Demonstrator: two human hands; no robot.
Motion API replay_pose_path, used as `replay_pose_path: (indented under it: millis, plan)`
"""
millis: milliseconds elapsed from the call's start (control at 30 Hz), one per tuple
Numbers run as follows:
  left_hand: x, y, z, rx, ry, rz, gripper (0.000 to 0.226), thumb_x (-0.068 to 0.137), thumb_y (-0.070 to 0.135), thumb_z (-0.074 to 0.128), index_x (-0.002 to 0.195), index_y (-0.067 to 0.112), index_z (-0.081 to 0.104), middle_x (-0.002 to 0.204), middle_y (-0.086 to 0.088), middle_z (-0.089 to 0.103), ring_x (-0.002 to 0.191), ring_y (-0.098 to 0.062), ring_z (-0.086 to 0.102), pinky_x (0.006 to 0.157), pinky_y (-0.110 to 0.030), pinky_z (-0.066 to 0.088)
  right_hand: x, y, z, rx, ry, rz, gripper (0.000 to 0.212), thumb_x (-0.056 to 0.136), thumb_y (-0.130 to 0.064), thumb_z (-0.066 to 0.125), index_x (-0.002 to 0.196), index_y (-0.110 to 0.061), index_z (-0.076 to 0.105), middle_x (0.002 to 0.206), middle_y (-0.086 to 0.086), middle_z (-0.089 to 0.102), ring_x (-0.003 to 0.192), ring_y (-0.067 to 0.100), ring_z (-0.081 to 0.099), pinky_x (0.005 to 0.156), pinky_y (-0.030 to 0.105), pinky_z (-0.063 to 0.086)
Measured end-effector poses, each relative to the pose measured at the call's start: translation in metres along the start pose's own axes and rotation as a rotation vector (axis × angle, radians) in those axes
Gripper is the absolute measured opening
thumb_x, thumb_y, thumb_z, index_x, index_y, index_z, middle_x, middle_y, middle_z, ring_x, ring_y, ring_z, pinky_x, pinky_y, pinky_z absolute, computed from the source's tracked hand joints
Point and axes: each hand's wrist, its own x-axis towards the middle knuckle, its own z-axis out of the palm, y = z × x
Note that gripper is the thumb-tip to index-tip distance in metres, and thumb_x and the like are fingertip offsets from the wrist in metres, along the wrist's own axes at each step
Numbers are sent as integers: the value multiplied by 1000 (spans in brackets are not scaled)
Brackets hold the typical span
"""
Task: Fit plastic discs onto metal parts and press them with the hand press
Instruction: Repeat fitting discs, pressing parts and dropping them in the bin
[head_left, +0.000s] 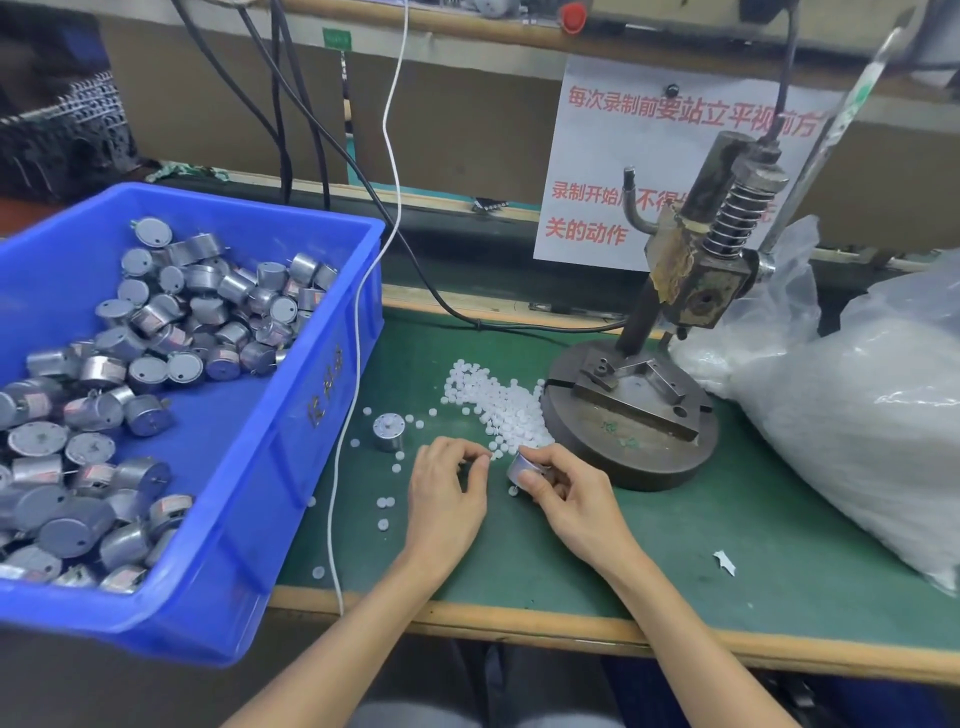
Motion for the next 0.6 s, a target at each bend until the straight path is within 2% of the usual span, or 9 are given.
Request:
replay_pose_path:
  millis: [100, 167, 233, 333, 433, 600]
  plan:
    - [0, 0, -1, -7, 4, -7, 8, 87, 11, 61, 81, 15, 64, 82, 9, 54, 78, -11, 45, 71, -14, 27, -1, -2, 1, -95, 16, -88, 15, 87, -4, 65, 102, -3, 67, 76, -17, 58, 63, -7, 54, 61, 6, 37]
    - [-1, 0, -1, -10, -2, -5, 8, 87, 11, 61, 81, 15, 64, 82, 8, 55, 79, -11, 45, 72, -14, 28, -3, -1, 2, -214, 6, -205, 17, 87, -3, 64, 104, -3, 66, 87, -4, 60, 70, -3, 53, 66, 6, 37]
    - [-1, -1, -1, -7, -9, -1, 7, 88, 12, 61, 82, 16, 64, 83, 9, 56, 80, -11, 46, 72, -14, 28, -6, 2, 3, -305, -22, -303, 20, 88, -3, 62, 108, -2, 64, 98, 6, 60, 80, 2, 53, 71, 16, 44]
    - [-1, -2, 0, -4, -15, -2, 8, 88, 12, 61, 83, 17, 65, 83, 10, 56, 81, -10, 46, 72, -14, 28, -7, 5, 6, -381, -1, -390, 23, 86, -4, 60, 108, 1, 63, 100, 12, 61, 89, 11, 55, 73, 29, 50]
    - [-1, -3, 1, -8, -17, 3, 8, 87, 12, 61, 82, 17, 65, 83, 11, 56, 81, -10, 46, 73, -15, 29, -7, 5, 8, -436, 0, -427, 22, 84, -4, 60, 105, 2, 64, 100, 14, 62, 87, 15, 55, 76, 26, 47]
    - [-2, -4, 2, 6, -35, 9, 9, 86, 9, 60, 86, 16, 66, 85, 10, 58, 84, -11, 47, 74, -15, 30, -5, 5, 6, -370, -30, -361, 19, 85, 0, 61, 103, 4, 64, 93, 11, 62, 81, 4, 50, 74, 14, 41]
